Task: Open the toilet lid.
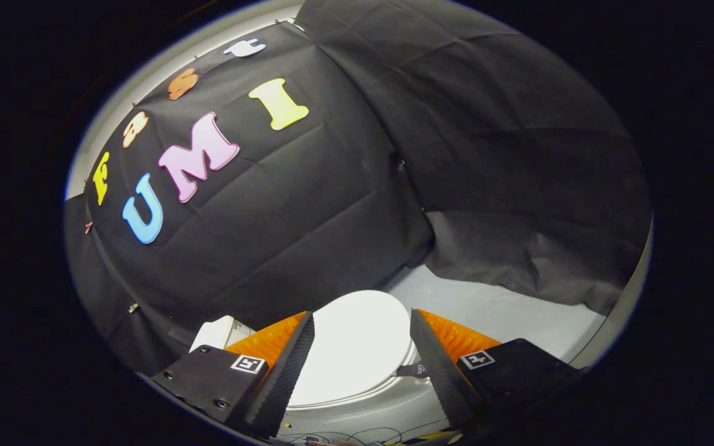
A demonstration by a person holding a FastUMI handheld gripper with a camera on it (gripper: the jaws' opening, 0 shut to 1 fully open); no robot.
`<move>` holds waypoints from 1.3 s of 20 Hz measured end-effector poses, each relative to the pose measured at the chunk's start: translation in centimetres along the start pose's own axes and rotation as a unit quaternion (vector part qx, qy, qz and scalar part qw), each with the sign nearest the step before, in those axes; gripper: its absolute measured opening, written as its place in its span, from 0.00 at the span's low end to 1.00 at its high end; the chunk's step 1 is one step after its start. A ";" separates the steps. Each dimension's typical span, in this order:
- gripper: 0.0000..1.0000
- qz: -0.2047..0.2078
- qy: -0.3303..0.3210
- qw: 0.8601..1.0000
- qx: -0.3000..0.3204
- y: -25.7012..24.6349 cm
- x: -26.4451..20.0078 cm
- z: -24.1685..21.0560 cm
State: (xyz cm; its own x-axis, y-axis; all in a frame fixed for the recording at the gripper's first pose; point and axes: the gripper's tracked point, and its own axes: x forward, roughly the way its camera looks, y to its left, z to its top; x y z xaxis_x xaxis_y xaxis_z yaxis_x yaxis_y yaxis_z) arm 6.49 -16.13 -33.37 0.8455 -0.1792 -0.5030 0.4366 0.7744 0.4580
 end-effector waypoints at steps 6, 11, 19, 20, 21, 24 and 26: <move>0.98 -0.034 0.063 0.995 0.072 -5.4 3.7 -5.1; 0.97 -0.059 0.104 0.986 0.118 -8.4 6.0 -9.1; 0.97 -0.064 0.170 0.968 0.176 -10.2 9.4 -15.2; 0.97 -0.065 0.175 0.966 0.178 -10.2 9.8 -15.8; 0.97 -0.064 0.181 0.965 0.182 -10.3 10.1 -16.2; 0.90 -0.059 0.187 0.960 0.198 -10.6 10.8 -17.0; 0.83 -0.050 0.190 0.958 0.208 -10.3 11.3 -17.3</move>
State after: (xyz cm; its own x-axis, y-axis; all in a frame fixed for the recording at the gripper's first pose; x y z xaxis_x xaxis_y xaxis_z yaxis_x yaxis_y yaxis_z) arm 6.23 -15.62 -56.46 0.6539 0.0556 -0.7545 0.6620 0.4409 0.6061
